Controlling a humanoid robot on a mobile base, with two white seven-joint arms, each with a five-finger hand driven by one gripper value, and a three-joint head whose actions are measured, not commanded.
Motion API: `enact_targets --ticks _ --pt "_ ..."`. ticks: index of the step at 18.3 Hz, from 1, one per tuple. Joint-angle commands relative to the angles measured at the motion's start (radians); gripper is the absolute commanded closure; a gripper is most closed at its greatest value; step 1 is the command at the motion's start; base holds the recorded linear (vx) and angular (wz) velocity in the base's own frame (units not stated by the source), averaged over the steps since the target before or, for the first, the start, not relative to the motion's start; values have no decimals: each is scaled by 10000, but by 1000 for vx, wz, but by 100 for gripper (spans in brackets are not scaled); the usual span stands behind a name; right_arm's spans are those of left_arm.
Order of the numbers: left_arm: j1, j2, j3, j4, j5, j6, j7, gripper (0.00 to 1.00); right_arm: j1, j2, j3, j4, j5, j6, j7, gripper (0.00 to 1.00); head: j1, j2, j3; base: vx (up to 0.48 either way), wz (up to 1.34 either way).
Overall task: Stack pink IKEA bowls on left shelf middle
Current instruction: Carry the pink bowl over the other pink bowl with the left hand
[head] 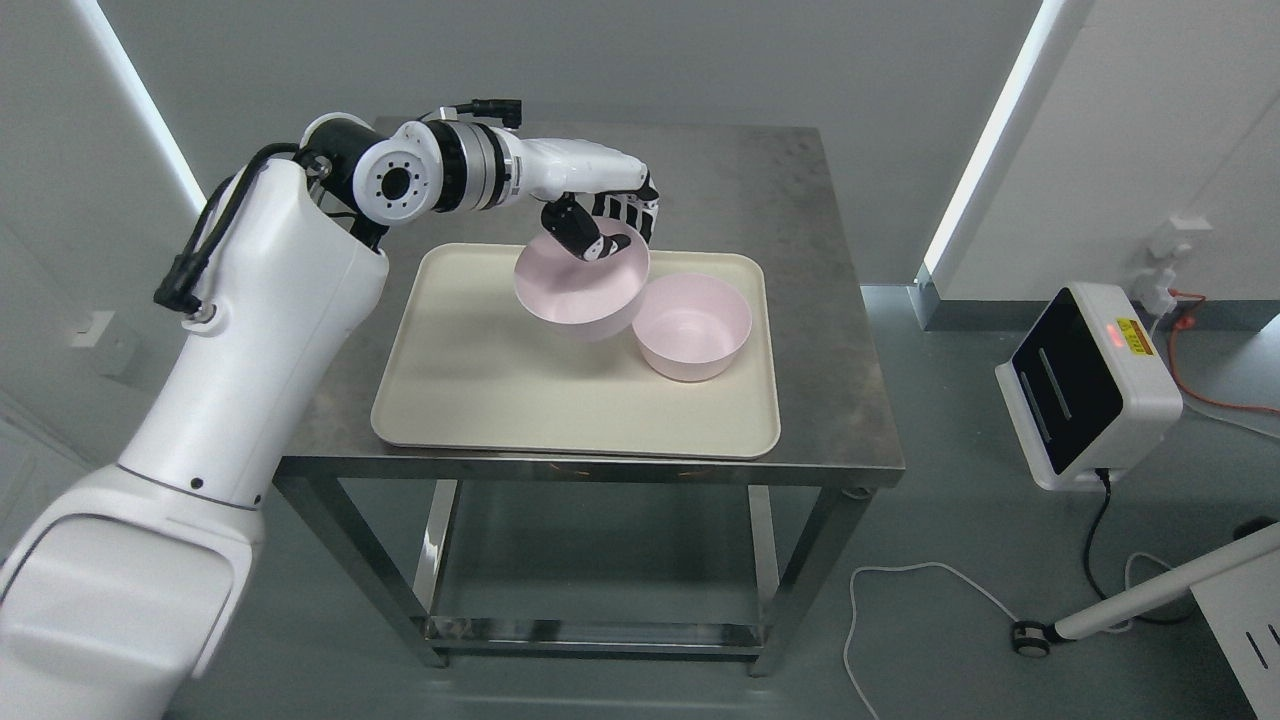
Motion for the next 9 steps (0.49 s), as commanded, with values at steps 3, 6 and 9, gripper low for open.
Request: enact_targets --ticks 3,6,9 --pt "-213 -1206 -663 79 -77 -19 5 99 245 -175 -107 -337 0 7 3 0 0 0 0 0 0" --pt "-198 -1206 -817 185 -231 -50 20 99 245 -175 -107 -337 0 7 3 0 0 0 0 0 0" --pt "-259 -1206 -878 630 -292 -203 35 99 245 -175 -107 -337 0 7 3 0 0 0 0 0 0"
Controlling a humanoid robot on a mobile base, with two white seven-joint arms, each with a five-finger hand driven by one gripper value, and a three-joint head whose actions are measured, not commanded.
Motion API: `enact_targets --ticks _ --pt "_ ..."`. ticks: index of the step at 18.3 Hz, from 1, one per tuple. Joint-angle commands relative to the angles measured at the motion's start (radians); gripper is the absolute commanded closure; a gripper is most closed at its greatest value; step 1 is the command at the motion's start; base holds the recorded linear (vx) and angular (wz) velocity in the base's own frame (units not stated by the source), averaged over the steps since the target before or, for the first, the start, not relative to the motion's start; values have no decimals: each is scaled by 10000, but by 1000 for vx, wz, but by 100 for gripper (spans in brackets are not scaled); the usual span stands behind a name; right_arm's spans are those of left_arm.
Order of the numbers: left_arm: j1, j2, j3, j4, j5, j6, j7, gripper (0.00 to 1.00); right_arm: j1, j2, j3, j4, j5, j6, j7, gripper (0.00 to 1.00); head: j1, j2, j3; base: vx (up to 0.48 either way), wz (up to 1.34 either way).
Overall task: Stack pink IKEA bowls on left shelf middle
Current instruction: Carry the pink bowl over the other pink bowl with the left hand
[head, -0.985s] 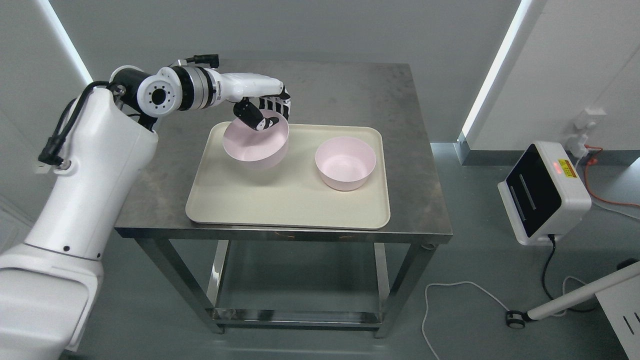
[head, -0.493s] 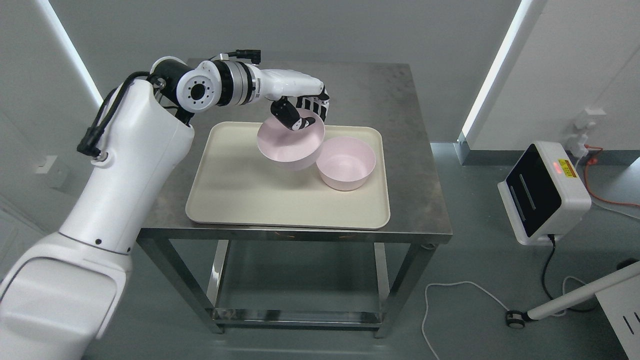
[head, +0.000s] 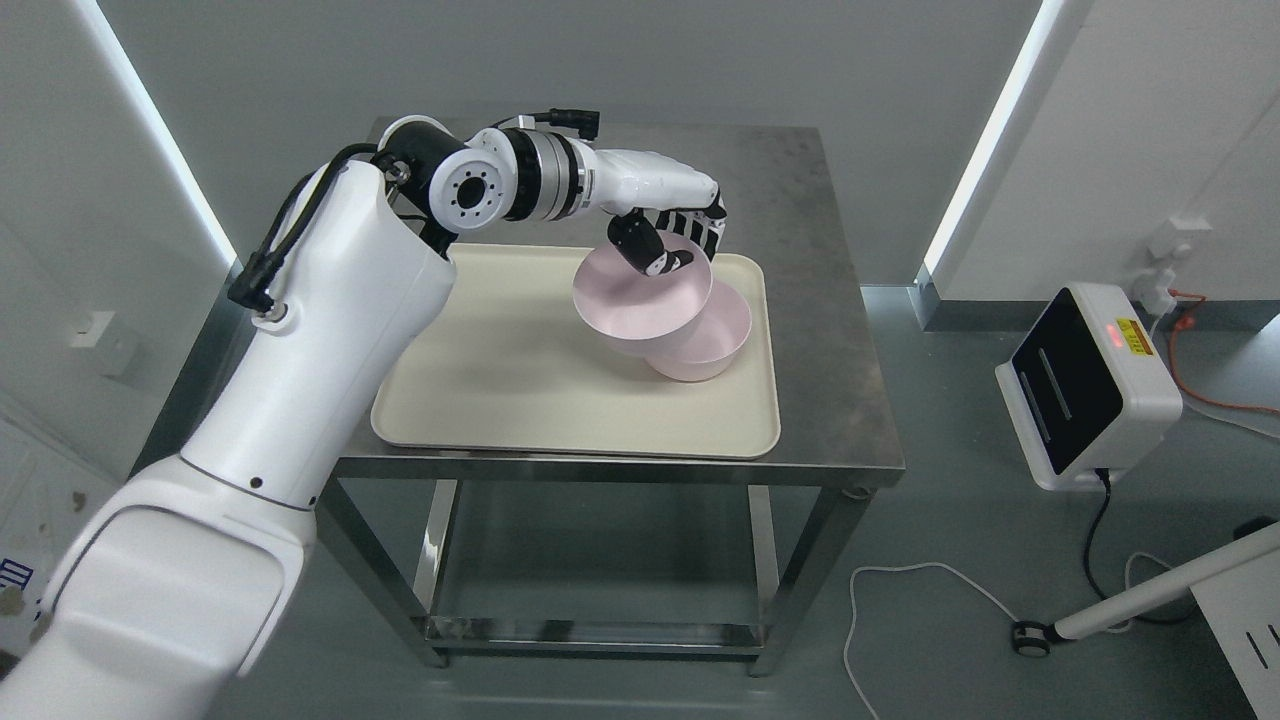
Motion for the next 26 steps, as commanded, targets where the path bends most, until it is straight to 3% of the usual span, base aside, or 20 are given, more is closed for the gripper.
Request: enact_targets --ticks 1,12,26 --pt "-171 -440 -525 632 -127 -113 51 99 246 -175 -107 -337 0 6 3 0 0 0 0 0 0" --pt "-585 -440 -633 1921 -112 -588 266 99 246 -175 -107 -337 0 6 3 0 0 0 0 0 0" --pt "-1000 -440 -878 2490 11 -757 465 99 246 -175 -107 -337 0 -9 3 0 0 0 0 0 0"
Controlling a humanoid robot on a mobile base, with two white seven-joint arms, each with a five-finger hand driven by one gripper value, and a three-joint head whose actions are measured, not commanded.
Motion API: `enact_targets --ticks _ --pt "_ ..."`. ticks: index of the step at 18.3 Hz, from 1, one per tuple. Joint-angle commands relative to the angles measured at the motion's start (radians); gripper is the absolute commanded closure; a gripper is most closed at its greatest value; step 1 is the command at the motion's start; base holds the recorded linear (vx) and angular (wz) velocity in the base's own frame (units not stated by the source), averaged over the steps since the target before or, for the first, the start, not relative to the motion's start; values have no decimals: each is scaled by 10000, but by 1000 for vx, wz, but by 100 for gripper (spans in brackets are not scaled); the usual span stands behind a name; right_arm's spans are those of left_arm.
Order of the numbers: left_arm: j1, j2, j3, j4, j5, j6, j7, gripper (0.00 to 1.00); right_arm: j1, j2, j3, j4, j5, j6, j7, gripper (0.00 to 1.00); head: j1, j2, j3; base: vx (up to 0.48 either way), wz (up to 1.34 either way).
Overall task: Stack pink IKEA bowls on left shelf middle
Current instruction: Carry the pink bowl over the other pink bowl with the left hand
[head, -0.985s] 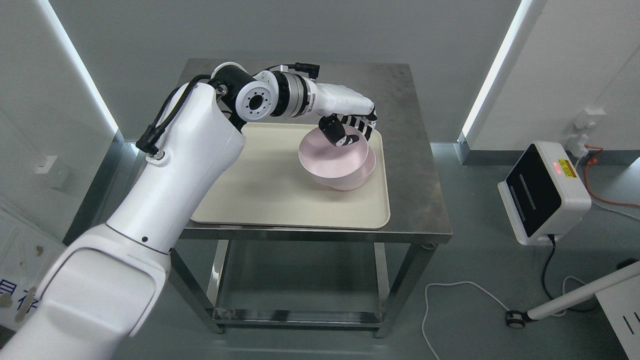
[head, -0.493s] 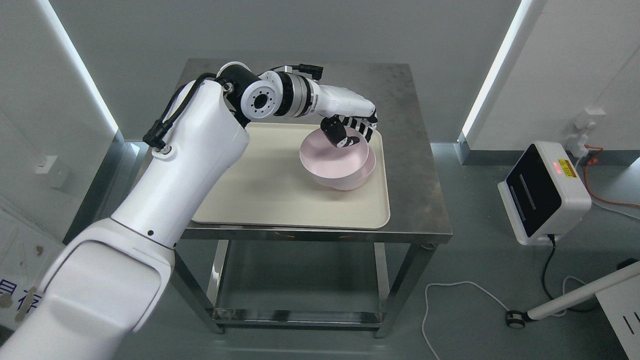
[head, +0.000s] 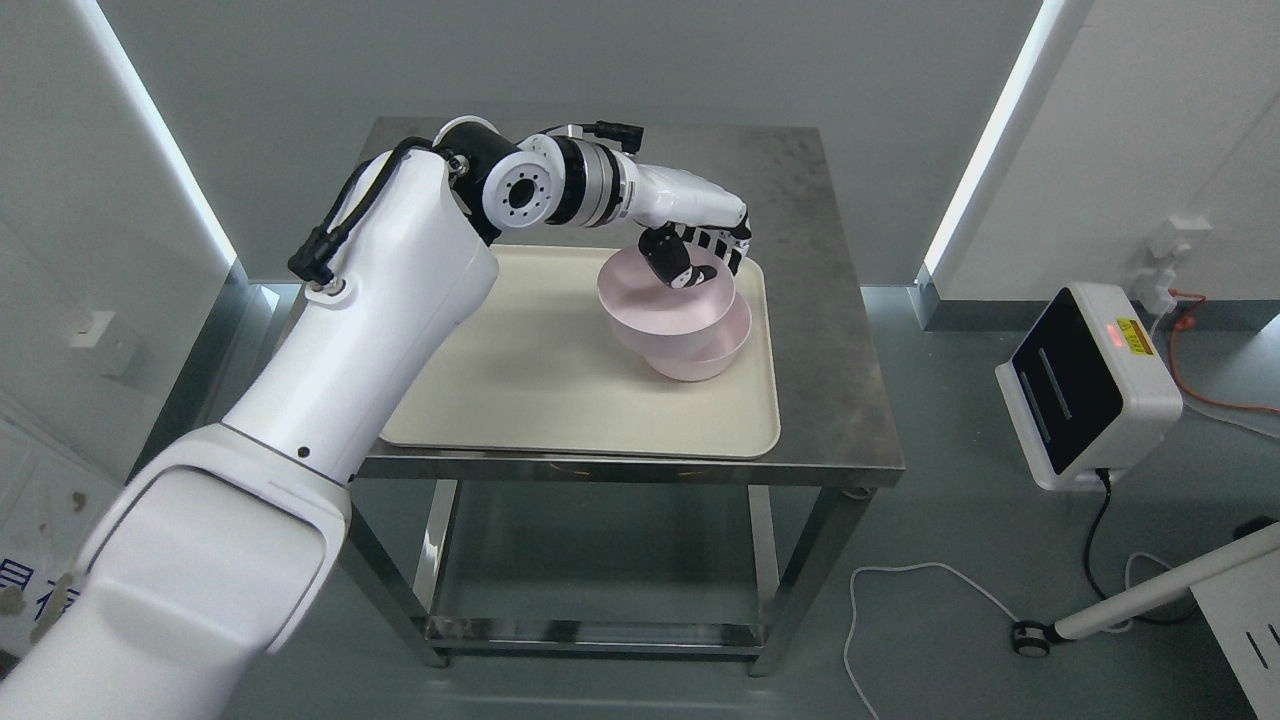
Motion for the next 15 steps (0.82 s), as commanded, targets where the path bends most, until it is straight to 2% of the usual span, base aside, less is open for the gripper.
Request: enact_targets --ticks 1,7,15 --pt "-207 129 -220 553 58 -64 68 99 245 -174 -123 -337 0 4 3 0 0 0 0 0 0" --pt "-575 129 -726 554 425 89 130 99 245 -174 -107 -337 0 5 3 0 0 0 0 0 0" --pt "-683 129 -2029 553 1268 426 482 99 245 -174 -107 -337 0 -11 3 0 0 0 0 0 0"
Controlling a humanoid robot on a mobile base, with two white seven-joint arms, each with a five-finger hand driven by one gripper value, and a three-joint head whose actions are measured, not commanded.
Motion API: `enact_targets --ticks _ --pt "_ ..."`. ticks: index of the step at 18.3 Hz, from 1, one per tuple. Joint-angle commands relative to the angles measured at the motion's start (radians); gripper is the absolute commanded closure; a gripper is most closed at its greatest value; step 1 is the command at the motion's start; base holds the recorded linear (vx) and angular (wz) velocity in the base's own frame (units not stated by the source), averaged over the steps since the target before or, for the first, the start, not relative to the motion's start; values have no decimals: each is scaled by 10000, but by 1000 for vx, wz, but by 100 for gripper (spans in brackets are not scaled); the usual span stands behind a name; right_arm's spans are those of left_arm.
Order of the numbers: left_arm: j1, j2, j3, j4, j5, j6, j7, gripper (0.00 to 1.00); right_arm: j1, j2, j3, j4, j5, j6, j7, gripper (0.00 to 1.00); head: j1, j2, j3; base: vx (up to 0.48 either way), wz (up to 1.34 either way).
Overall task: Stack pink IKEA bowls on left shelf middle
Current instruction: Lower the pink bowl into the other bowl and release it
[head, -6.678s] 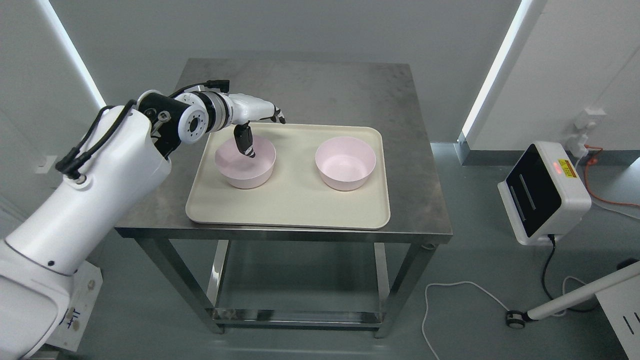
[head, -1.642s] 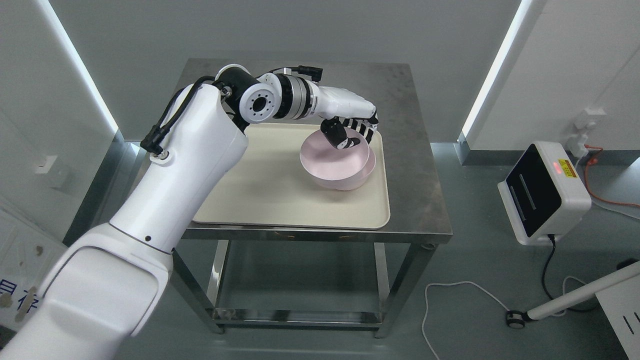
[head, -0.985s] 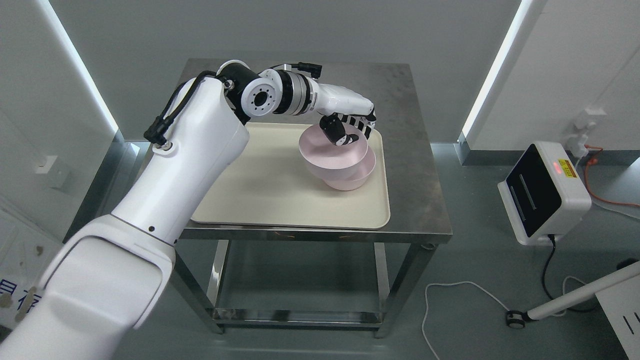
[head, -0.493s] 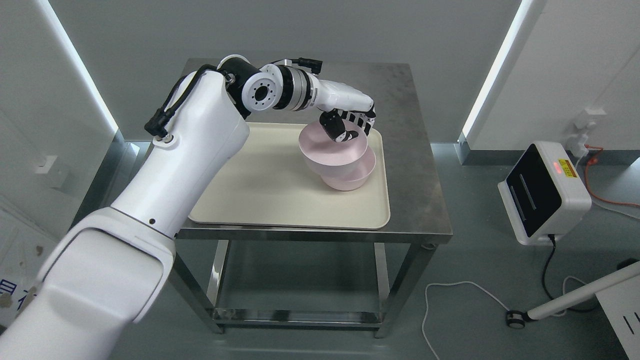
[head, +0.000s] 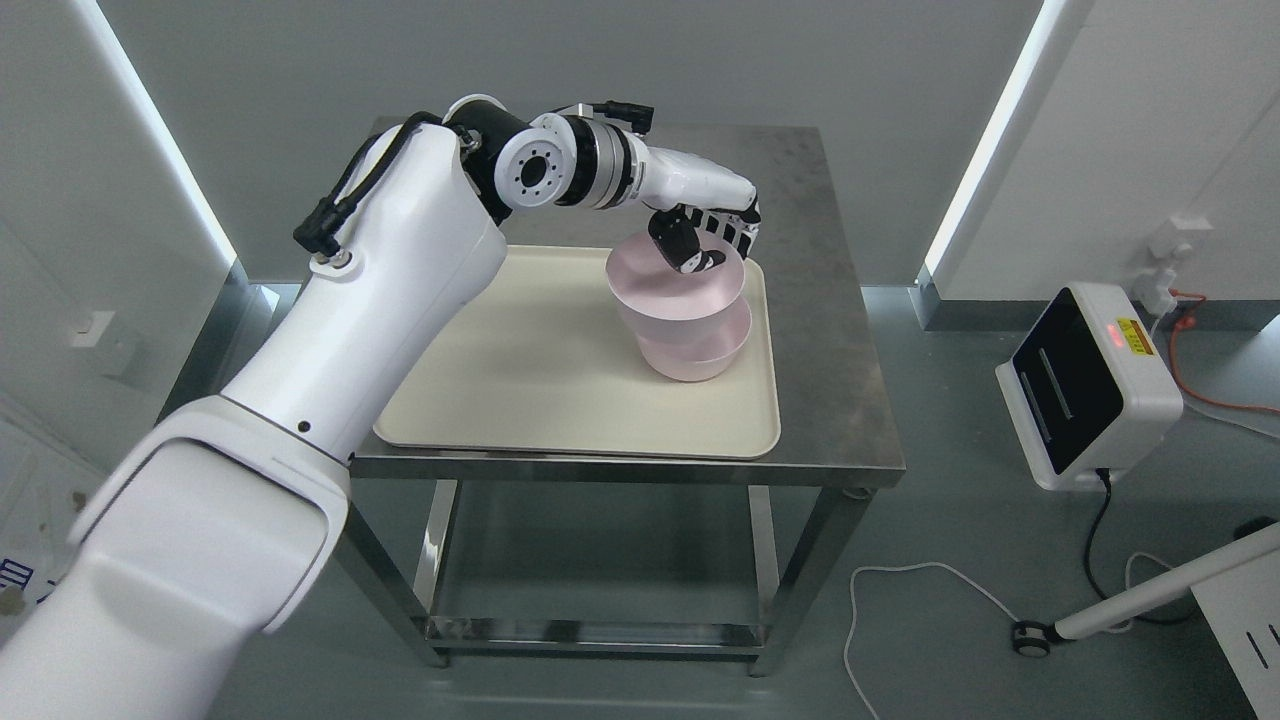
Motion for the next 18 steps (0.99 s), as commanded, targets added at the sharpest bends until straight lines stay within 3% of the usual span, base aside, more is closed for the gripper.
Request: enact_targets --ticks 1,11,18 --pt "-130 163 -1378 133 672 123 241 99 245 -175 -107 -337 0 11 3 0 0 0 0 0 0" --pt "-146 163 -2667 148 1777 291 1960 98 245 -175 -107 -337 0 11 3 0 0 0 0 0 0" --pt "-131 163 -2944 424 1624 306 2911 97 245 -175 -107 -337 0 11 3 0 0 0 0 0 0"
